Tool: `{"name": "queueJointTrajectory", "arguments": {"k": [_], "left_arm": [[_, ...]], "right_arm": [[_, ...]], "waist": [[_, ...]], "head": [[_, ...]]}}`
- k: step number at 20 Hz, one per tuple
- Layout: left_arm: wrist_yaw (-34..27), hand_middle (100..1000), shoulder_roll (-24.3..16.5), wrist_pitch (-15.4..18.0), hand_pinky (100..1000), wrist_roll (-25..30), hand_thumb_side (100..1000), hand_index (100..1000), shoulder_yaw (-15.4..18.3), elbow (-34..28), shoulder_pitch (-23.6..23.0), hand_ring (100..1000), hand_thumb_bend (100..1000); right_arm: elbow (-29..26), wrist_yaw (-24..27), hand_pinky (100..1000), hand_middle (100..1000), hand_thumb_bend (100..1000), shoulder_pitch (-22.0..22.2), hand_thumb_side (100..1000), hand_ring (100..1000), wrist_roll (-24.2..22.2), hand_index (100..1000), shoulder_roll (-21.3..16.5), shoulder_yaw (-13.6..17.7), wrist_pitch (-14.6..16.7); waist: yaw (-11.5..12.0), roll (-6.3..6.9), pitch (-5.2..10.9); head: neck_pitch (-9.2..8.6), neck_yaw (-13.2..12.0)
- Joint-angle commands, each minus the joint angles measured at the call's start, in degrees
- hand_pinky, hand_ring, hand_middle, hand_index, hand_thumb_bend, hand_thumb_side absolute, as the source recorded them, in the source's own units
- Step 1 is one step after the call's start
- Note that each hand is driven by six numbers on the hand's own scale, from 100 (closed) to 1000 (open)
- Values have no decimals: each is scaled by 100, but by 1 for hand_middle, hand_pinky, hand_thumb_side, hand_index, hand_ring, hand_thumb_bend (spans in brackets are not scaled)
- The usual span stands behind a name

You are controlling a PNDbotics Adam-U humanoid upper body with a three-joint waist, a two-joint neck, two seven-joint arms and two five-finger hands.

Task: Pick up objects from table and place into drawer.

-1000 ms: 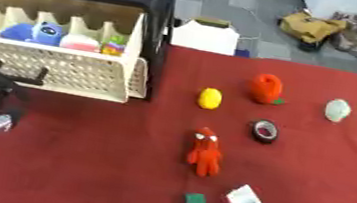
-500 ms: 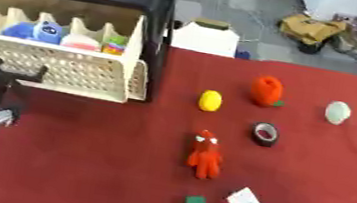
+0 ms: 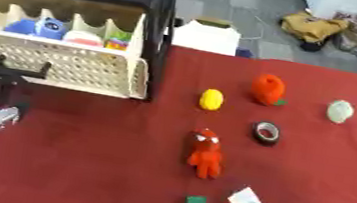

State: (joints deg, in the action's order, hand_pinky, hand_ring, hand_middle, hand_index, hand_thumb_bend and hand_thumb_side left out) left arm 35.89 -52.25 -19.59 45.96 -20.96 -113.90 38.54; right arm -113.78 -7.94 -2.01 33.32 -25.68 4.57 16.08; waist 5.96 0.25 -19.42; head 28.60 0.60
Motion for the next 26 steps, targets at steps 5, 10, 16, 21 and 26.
{"name": "queueJointTrajectory", "arguments": {"k": [5, 10, 16, 21, 26], "left_arm": [[75, 528, -37, -57, 353, 83, 1000, 863, 125, 10, 171, 475, 100], [193, 532, 39, -59, 355, 20, 1000, 863, 125, 204, 264, 477, 100], [257, 531, 143, -51, 356, -85, 1000, 862, 117, 415, 370, 476, 100], [292, 532, 215, -49, 359, -177, 1000, 864, 132, 587, 442, 474, 100], [319, 529, 333, -38, 356, -322, 1000, 866, 98, 745, 597, 463, 100]], "right_arm": [[-82, 43, 599, 577, 100, -17, 944, 690, -17, 771, -29, 64, -39], [-82, 55, 599, 576, 100, -18, 942, 688, -39, 769, -16, 60, -37], [-82, 55, 599, 569, 100, -27, 938, 688, -57, 768, 13, 61, -44], [-82, 44, 599, 564, 100, -27, 936, 688, -55, 768, 50, 66, -60], [-82, 35, 599, 562, 100, -27, 935, 688, -67, 767, 70, 57, -67]], "waist": [[-22, 18, 106], [-38, 28, 101], [-48, 35, 71], [-50, 28, 50], [-57, 15, 40]], "head": [[-99, -36], [-133, -51], [-150, -55], [-165, -62], [-178, -66]]}}
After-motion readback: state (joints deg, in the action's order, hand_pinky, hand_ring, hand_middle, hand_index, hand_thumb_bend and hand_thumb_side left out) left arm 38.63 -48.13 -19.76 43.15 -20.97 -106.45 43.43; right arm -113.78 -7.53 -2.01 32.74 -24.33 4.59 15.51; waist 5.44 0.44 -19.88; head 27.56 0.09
